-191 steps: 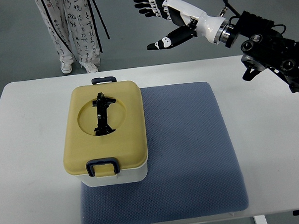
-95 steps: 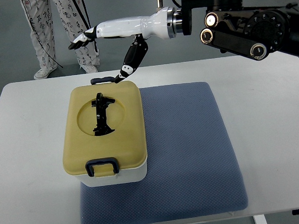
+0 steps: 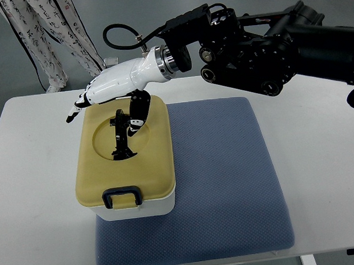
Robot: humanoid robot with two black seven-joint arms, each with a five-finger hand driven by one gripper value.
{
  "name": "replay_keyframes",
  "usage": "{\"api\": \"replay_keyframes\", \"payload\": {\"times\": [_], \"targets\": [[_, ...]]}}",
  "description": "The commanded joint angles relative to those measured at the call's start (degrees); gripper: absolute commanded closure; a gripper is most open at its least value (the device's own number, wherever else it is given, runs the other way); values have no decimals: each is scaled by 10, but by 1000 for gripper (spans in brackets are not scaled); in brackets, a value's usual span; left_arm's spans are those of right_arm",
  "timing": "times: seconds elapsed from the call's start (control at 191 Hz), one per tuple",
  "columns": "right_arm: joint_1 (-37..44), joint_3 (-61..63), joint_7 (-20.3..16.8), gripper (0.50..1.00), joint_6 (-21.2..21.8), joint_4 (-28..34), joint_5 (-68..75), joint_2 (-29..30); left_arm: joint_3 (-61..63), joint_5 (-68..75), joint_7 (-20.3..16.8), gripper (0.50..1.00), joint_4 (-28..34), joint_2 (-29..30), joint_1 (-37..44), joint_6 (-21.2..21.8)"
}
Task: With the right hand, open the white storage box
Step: 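Swing the right hand over the box toward the black lid handle, then lower the right hand and close its fingers around the black lid handle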
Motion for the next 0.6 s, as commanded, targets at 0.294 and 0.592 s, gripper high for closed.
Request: {"api": "replay_keyframes", "payload": {"times": [0.294, 0.592], "targets": [[35, -8, 17, 576, 43, 74, -40, -28, 0, 0, 0, 500, 0, 0, 0, 0], [29, -7, 17, 599, 20, 65, -44, -21, 0, 0, 0, 500, 0, 0, 0, 0]]}}
